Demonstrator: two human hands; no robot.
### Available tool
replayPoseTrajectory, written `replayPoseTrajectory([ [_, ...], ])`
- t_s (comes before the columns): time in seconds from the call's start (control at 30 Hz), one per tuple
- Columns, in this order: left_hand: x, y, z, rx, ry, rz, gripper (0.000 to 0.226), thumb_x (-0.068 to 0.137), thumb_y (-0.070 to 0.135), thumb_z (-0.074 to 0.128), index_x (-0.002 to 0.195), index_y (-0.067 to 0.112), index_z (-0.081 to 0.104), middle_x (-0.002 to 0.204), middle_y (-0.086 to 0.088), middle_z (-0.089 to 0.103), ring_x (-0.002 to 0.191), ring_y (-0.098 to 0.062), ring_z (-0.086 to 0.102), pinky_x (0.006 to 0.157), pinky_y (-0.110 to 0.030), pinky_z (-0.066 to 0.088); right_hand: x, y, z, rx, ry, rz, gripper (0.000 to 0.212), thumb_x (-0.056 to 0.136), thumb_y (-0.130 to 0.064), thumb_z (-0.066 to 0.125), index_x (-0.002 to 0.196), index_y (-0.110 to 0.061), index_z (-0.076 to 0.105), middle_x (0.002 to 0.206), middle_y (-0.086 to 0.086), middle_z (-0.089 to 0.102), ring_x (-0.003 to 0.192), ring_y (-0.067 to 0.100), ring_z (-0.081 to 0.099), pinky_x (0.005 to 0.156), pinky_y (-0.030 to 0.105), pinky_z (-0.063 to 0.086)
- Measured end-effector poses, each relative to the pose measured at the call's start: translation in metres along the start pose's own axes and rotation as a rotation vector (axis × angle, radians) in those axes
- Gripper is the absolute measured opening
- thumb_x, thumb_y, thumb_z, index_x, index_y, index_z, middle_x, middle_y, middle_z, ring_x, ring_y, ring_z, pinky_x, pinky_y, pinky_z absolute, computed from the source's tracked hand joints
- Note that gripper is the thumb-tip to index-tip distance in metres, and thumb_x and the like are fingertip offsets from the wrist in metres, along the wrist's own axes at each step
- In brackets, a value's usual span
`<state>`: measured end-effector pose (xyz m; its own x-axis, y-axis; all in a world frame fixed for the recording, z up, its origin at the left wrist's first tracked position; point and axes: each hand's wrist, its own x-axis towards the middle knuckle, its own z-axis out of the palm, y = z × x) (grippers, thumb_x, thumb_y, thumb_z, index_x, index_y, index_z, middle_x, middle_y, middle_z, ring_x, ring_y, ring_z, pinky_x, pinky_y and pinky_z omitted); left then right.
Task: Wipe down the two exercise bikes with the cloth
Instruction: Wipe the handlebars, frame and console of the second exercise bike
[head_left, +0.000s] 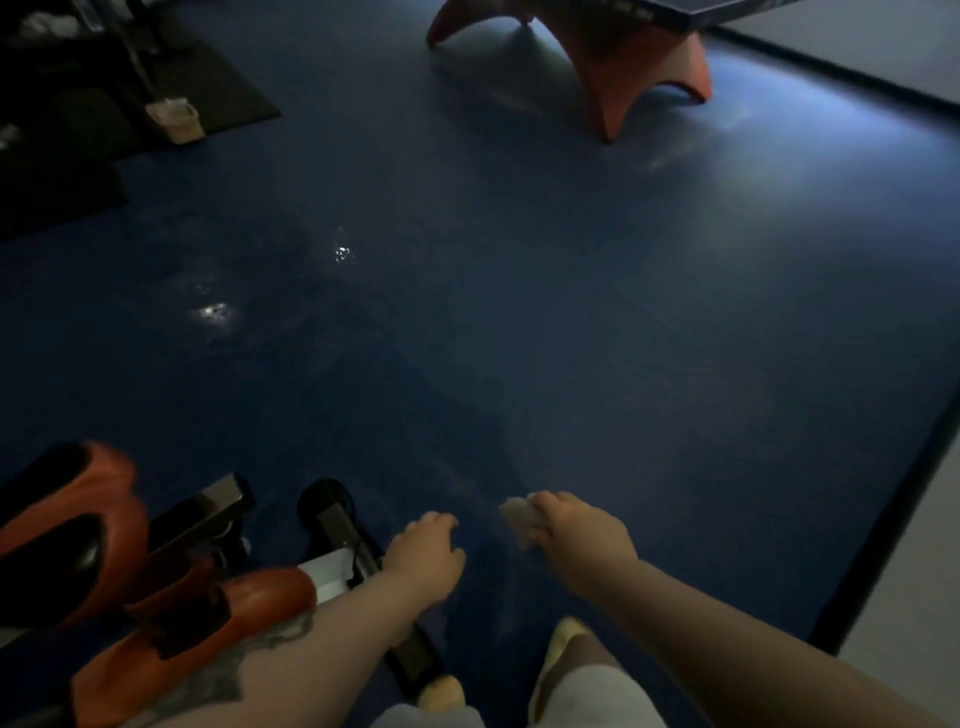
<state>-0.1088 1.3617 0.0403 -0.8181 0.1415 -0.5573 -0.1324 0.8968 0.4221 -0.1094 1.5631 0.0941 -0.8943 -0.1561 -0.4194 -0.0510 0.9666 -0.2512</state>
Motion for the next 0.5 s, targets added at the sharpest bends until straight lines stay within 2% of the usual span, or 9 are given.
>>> replayPoseTrajectory([
  [0.13,0.072,0.038,-0.034,-0.056,0.073,-0.039,0.047,0.094,0.03,0.041,0.141,0.023,0.039,0.145,0.002,0.041,0.126,-0.019,0.044,0.105,-0.034,0.038,0.079,0.035,-0.042,-0.041,-0.001,-0.089,0.038,0.096,-0.031,0.046,0.133,-0.028,0.039,0.126,-0.002,0.051,0.103,0.024,0.059,0.078,0.036,0.05],
  [0.3,0.138,0.064,-0.072,-0.196,0.16,-0.204,0.045,0.096,0.032,0.041,0.14,0.024,0.04,0.145,0.002,0.04,0.124,-0.017,0.045,0.101,-0.032,0.041,0.178,0.065,-0.101,-0.124,-0.09,-0.215,0.043,0.093,-0.031,0.049,0.134,-0.03,0.037,0.127,-0.003,0.051,0.106,0.023,0.059,0.078,0.036,0.051],
  [0.5,0.172,0.053,-0.116,-0.359,0.28,-0.399,0.043,0.096,0.03,0.042,0.138,0.022,0.043,0.145,0.001,0.042,0.124,-0.017,0.047,0.103,-0.033,0.041,0.282,0.041,-0.148,-0.169,-0.162,-0.328,0.033,0.096,-0.037,0.042,0.129,-0.031,0.043,0.125,-0.005,0.054,0.104,0.021,0.059,0.078,0.034,0.048],
])
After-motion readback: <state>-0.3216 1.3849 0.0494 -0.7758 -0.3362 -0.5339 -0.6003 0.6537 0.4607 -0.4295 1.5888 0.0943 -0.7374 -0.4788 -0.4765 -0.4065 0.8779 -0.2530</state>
